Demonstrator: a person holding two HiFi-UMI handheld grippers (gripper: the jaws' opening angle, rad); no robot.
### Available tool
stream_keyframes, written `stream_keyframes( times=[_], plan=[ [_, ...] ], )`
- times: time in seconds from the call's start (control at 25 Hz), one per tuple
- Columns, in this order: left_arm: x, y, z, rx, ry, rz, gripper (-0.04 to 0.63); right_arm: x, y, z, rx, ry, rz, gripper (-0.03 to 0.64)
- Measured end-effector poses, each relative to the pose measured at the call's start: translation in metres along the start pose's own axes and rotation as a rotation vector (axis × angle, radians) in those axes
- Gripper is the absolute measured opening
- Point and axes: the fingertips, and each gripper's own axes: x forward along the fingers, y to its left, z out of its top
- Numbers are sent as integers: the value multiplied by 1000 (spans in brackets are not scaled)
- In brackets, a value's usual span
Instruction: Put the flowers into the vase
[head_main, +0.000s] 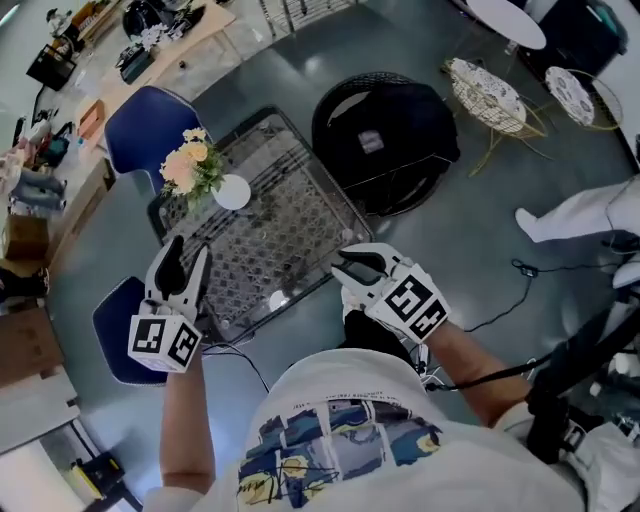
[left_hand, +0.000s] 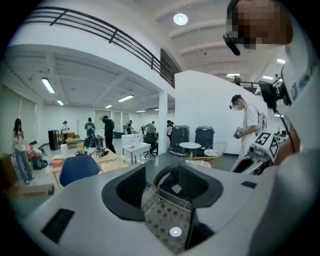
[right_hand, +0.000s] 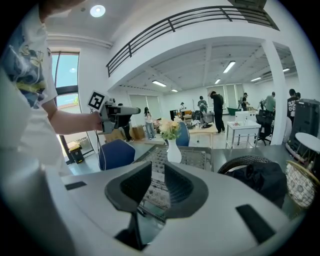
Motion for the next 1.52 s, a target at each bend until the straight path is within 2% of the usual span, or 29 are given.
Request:
stream_keyframes(
  times=[0.08, 0.2, 0.28, 0.52, 0.68, 0.84, 1.08, 1.28, 1.52],
  plan=[
    [-27, -15, -12, -65, 0, -44, 137, 4, 19, 3, -22, 1, 17, 84],
    [-76, -44, -34, -119, 16, -117, 11, 8, 63, 6, -50, 3, 65, 83],
    [-109, -66, -49, -126, 28, -172, 9, 10, 99, 7, -73, 5, 99, 83],
    [-202, -118, -102, -43, 113, -284, 9, 11, 206, -9, -146, 35, 157, 72],
    [-257, -143, -134, -84, 123, -343, 9, 7, 275, -26, -194, 61, 184, 60],
    [-297, -161, -148, -110, 102, -368, 9, -4, 322, -41, -206, 73, 187, 51],
    [-329, -176, -149, -95, 83, -394, 9, -14, 359, -41, -242, 56, 188, 43],
    [-335, -177, -145, -67, 85, -384, 9, -19, 371, -27, -282, 47, 194, 40],
    [-339, -180, -145, -61, 77, -420, 9, -15, 380, -25, -296, 42, 182, 34]
  ],
)
